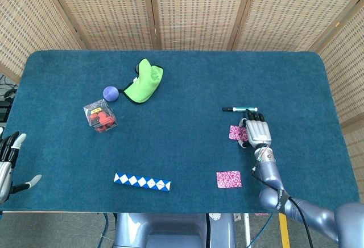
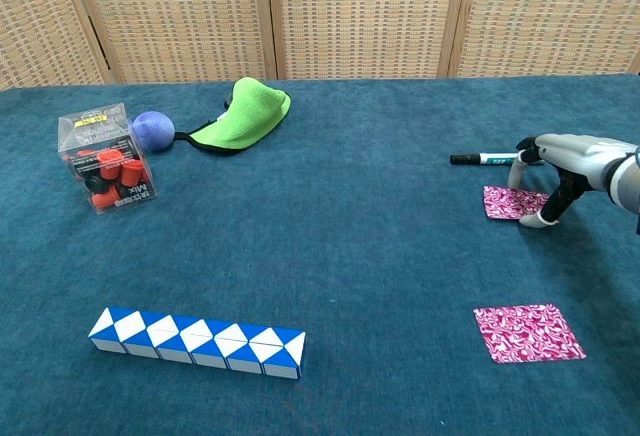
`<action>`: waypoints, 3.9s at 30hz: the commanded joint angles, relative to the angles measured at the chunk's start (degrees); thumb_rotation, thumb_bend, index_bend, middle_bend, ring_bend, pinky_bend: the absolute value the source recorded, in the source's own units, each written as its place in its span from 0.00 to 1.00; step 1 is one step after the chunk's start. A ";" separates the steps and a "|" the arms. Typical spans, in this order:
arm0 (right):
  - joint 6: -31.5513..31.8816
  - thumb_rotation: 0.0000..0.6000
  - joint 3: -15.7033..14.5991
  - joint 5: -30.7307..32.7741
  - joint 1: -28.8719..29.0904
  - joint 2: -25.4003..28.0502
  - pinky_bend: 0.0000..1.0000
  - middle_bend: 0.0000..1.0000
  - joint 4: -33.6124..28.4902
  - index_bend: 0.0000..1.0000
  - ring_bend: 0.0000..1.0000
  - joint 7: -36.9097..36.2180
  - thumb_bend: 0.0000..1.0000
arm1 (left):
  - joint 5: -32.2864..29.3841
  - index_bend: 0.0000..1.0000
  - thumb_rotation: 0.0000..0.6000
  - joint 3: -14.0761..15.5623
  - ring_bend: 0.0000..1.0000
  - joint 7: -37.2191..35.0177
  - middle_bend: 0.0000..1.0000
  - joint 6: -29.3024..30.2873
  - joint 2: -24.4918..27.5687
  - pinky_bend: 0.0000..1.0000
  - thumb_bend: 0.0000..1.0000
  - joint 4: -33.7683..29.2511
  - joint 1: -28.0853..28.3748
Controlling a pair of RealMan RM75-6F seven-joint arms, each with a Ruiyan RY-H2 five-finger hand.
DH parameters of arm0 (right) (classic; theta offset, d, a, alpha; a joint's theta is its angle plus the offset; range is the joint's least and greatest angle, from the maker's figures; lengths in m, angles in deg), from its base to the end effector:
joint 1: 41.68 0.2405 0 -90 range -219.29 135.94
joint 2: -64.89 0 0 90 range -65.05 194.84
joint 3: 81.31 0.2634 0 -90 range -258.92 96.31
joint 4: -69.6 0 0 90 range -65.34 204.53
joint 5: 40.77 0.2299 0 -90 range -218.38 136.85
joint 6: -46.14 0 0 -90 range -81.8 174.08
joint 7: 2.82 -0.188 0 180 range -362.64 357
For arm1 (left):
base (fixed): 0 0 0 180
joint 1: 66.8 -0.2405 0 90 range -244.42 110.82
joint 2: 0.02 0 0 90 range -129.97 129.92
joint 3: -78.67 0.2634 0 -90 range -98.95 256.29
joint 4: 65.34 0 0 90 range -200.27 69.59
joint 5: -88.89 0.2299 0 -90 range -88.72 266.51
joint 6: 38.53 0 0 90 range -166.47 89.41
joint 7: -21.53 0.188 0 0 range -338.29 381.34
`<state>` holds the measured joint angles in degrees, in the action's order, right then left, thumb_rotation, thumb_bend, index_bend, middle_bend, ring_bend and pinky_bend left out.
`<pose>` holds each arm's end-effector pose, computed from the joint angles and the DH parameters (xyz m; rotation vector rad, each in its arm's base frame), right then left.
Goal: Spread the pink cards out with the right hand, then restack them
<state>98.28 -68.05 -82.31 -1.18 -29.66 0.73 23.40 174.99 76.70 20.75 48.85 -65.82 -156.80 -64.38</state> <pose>-0.2531 -0.4273 -0.0496 1.5240 -1.1558 0.6196 -0.3330 0.2097 0.1395 -1.3385 -0.9304 -0.9118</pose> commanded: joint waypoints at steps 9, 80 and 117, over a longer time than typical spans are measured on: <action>2.04 1.00 -0.77 -1.83 -0.88 1.67 0.00 0.04 -3.81 0.61 0.00 0.43 0.31 | 0.07 0.00 1.00 0.06 0.00 -0.12 0.00 -0.04 0.07 0.00 0.00 -0.03 0.00; 13.41 1.00 -15.49 -29.81 -17.69 6.02 0.00 0.02 -24.16 0.51 0.00 3.15 0.23 | 0.23 0.00 1.00 0.24 0.00 -0.32 0.00 -0.23 0.29 0.00 0.00 0.02 0.06; 12.90 1.00 -13.18 -27.92 -17.93 6.34 0.00 0.00 -25.61 0.39 0.00 3.42 0.16 | 0.44 0.00 1.00 0.31 0.00 -0.80 0.00 -0.14 0.34 0.00 0.00 0.15 0.04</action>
<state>111.18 -81.23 -110.22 -19.11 -23.33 -24.89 26.82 175.43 77.01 19.95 48.71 -65.48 -156.65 -64.34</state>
